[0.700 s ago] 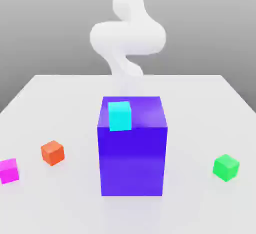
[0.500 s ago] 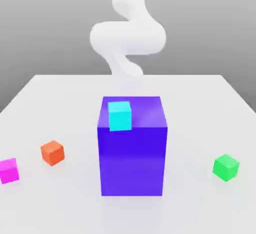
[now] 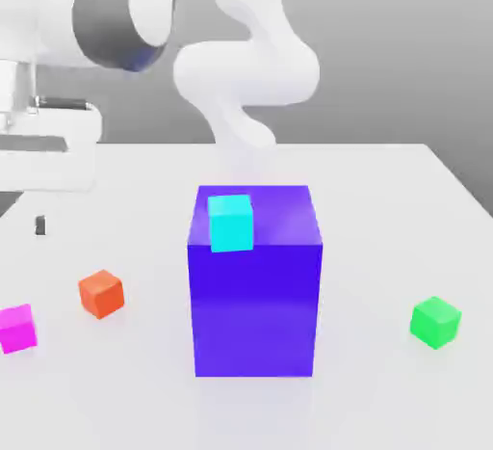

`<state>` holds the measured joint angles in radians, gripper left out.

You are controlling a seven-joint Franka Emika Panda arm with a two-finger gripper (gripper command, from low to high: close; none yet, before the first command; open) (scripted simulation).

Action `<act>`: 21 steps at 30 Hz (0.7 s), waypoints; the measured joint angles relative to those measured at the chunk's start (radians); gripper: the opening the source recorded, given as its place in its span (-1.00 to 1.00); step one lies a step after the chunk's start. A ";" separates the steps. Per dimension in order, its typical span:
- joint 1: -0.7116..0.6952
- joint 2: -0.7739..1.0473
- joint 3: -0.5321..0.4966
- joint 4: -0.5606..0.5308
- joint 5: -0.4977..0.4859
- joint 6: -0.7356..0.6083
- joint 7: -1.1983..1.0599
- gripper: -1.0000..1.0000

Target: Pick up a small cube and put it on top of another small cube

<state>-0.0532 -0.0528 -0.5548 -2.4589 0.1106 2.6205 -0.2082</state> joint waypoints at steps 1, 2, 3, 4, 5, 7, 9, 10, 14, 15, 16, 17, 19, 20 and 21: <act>-0.025 0.036 -0.001 -0.006 0.027 0.012 -0.059 0.00; -0.048 0.072 -0.003 -0.012 0.055 0.024 -0.118 0.00; -0.071 0.109 -0.001 -0.018 0.083 0.036 -0.177 0.00; -0.090 0.145 -0.001 -0.024 0.110 0.047 -0.235 0.00; -0.110 0.181 0.002 -0.030 0.136 0.058 -0.293 0.00; -0.167 0.250 0.018 -0.041 0.180 0.081 -0.403 0.00; -0.227 0.319 0.049 -0.045 0.227 0.110 -0.497 0.00; -0.255 0.355 0.078 -0.039 0.260 0.132 -0.532 0.00; -0.370 0.491 0.214 -0.004 0.390 0.225 -0.640 -1.00; -0.370 0.491 0.214 -0.004 0.390 0.225 -0.640 -1.00; -0.370 0.491 0.214 -0.004 0.390 0.225 -0.640 -1.00; -0.370 0.491 0.214 -0.004 0.390 0.224 -0.640 -1.00; -0.370 0.491 0.214 -0.004 0.390 0.222 -0.640 -1.00; -0.383 0.506 0.230 0.000 0.405 0.233 -0.652 -1.00; -0.374 0.496 0.219 -0.003 0.396 0.226 -0.645 -1.00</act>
<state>-0.4273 0.4432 -0.3358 -2.4615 0.5065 2.8464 -0.8531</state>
